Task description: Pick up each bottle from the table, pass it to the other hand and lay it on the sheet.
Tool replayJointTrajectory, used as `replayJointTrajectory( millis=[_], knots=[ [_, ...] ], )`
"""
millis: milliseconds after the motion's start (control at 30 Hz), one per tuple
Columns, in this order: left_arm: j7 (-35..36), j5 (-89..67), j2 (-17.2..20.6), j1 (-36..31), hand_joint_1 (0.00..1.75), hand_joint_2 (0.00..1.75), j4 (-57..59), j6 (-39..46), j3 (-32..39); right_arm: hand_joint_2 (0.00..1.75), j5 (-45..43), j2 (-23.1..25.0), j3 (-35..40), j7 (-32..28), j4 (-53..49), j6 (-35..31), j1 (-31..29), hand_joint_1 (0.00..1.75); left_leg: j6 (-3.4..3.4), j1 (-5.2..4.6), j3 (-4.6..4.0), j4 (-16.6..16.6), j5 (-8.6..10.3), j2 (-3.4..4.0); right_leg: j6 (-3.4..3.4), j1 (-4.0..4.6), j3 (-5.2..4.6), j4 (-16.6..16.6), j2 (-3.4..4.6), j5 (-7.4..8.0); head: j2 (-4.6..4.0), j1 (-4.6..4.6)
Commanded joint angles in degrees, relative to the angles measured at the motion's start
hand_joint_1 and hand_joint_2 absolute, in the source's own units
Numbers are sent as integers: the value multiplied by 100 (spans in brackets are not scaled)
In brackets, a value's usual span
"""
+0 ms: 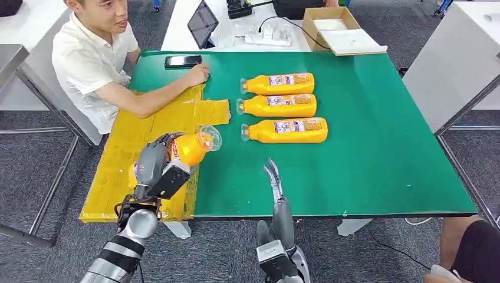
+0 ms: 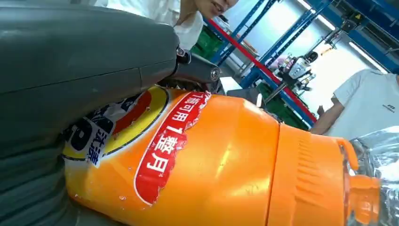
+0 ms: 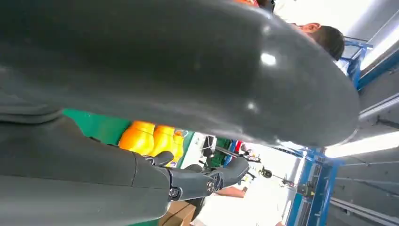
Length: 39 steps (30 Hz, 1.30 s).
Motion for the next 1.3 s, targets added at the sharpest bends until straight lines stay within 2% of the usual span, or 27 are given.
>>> replayJointTrajectory(
  millis=[33, 233, 367, 600, 633, 667, 700, 800, 1033, 1067, 1300],
  knots=[
    [1431, -2655, 396, -1120, 175, 175, 1796, -609, -865, 0, -2, -20, -158, 86, -41, 214, -28, 0, -12, 8, 16, -4, 0, -20, -13, 9, 23, -3, -28, -8, 0, 0],
    [1335, -2459, 310, -1608, 175, 175, 3177, -1254, -547, 0, -1, 59, -236, 139, 272, 293, -86, 0, -11, 6, 23, -9, 0, -7, -13, 7, 26, -6, -14, -4, 0, 0],
    [1630, -2610, 465, -1799, 175, 175, 4181, -1205, -312, 0, -40, 130, -284, 112, 612, 286, -223, 0, -9, 5, 21, -8, -1, 6, -9, 6, 21, -4, 1, -1, 0, 0],
    [1521, -2616, 403, -1698, 171, 175, 4316, -1162, -287, 0, -48, 128, -311, 79, 691, 282, -243, 0, -10, 7, 38, -12, -2, 7, -12, 7, 41, -7, 6, 0, 0, 0],
    [1533, -2598, 380, -1684, 148, 175, 4291, -1183, -238, 0, -50, 134, -322, 71, 657, 277, -221, 0, -10, 5, 37, -10, -1, 10, -11, 5, 39, -4, 10, 1, 0, 0],
    [1494, -2535, 373, -1681, 96, 175, 4271, -1235, -174, 0, -66, 142, -337, 58, 637, 271, -211, 0, -13, 9, 46, -11, -2, 15, -15, 9, 47, -7, 12, 2, 0, 2],
    [1444, -2454, 363, -1675, 7, 175, 4256, -1290, -97, 0, -80, 151, -354, 47, 648, 268, -220, 0, -13, 6, 45, -11, 0, 15, -15, 6, 44, -6, 11, 3, 0, -2],
    [1338, -2275, 383, -1651, 0, 175, 4240, -1513, 74, 0, -206, 211, -451, -42, 713, 277, -242, 0, -18, 8, 59, -13, 2, 17, -19, 9, 55, -10, 11, 6, 0, 0],
    [1319, -2258, 407, -1640, 0, 175, 4242, -1542, 88, 0, -214, 219, -453, -51, 720, 282, -252, 0, -14, 5, 57, -11, 1, 13, -16, 5, 54, -7, 9, 5, 0, 0],
    [785, -1605, 584, -1470, 0, 175, 3479, -1964, 335, 0, -360, 307, -643, -314, 831, 258, -360, 0, -20, 4, 65, -13, 6, 18, -26, 4, 57, -5, 15, 14, 0, 2],
    [545, -923, 698, -1124, 0, 175, 2416, -2429, 277, 0, -485, 340, -901, -465, 836, 171, -338, 0, -30, 10, 64, -10, 10, 24, -31, 11, 53, 4, 15, 15, 0, 0]
  ],
)
